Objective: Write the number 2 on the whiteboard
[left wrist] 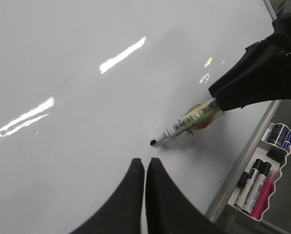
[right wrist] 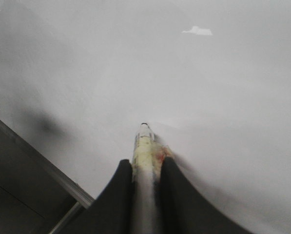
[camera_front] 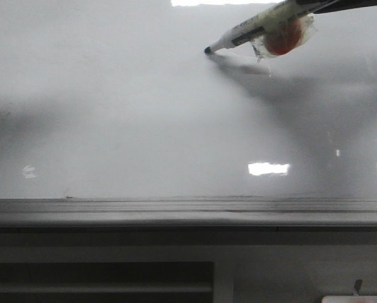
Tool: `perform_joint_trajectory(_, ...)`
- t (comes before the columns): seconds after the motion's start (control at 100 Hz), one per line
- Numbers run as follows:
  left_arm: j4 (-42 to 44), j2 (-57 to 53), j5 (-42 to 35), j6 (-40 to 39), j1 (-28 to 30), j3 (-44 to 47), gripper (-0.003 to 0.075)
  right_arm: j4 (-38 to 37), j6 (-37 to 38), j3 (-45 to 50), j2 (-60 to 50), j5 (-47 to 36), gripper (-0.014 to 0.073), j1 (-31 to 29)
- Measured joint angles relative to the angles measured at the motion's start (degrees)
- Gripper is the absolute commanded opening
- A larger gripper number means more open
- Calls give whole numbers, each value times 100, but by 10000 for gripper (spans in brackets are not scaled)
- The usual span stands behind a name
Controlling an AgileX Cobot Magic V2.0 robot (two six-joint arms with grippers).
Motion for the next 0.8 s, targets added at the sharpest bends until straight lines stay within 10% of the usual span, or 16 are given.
perform_joint_trajectory(0.8, 0, 0, -31, 0, 0, 0, -20, 376, 249, 1271, -987, -426, -46, 0)
